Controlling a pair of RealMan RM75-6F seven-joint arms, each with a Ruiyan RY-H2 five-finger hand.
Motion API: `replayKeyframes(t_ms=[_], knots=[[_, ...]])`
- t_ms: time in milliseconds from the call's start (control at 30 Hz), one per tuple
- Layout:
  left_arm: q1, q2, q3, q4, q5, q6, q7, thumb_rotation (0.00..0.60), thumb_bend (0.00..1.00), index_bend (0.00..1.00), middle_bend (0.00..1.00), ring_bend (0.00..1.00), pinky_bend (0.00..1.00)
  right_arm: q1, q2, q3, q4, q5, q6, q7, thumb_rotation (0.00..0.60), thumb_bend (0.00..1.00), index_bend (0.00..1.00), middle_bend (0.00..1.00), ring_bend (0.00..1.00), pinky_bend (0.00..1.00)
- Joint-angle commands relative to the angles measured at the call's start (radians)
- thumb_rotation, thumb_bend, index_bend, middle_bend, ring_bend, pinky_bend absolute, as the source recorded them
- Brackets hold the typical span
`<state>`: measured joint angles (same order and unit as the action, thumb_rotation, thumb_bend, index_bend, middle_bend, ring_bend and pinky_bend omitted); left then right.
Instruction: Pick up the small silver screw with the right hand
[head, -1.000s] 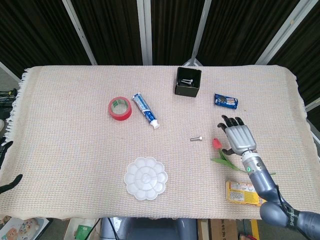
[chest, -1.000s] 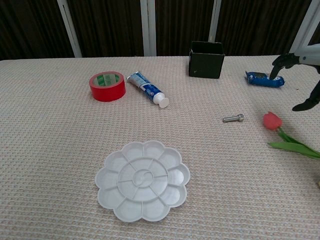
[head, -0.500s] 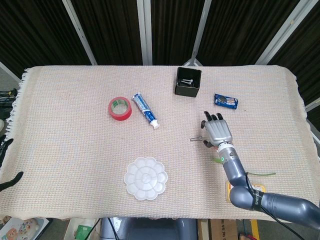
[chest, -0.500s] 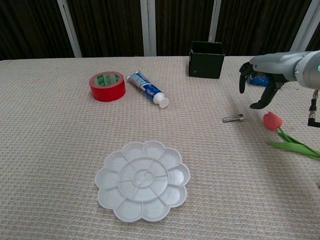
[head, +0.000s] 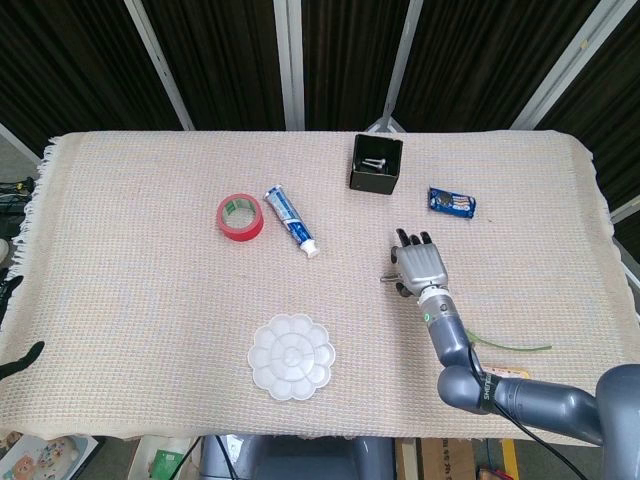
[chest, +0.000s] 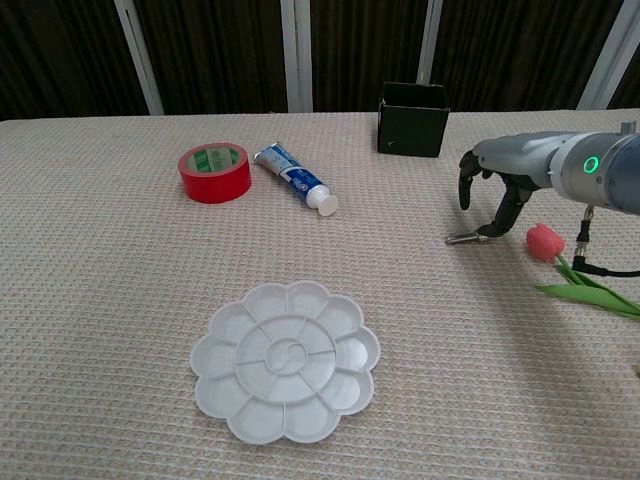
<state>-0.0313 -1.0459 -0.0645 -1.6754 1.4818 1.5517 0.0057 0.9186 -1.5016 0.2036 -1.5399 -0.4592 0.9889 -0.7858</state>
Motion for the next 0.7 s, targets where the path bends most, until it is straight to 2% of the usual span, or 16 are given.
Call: replayKeyframes(t_ms=[33, 300, 700], knots=[[-0.001, 0.001, 0.0, 0.0, 0.0, -0.001, -0.004, 0.6, 0.34, 0.1, 0.0, 0.0, 0.0, 0.004, -0.011, -0.008, 0.013, 0.005, -0.003, 0.003, 0.6, 0.33, 0.41, 0.08, 0.16, 0.1], [-0.005, 0.002, 0.0, 0.001, -0.005, -0.011, -0.012, 0.6, 0.34, 0.1, 0.0, 0.0, 0.0, 0.018, -0.042, -0.017, 0.037, 0.004, -0.002, 0.011, 0.6, 0.33, 0.46, 0.08, 0.16, 0.1], [-0.005, 0.001, 0.0, -0.001, -0.006, -0.01, -0.01, 0.6, 0.34, 0.1, 0.0, 0.0, 0.0, 0.031, -0.081, -0.026, 0.09, 0.008, -0.013, 0.022, 0.6, 0.33, 0.48, 0.08, 0.16, 0.1]])
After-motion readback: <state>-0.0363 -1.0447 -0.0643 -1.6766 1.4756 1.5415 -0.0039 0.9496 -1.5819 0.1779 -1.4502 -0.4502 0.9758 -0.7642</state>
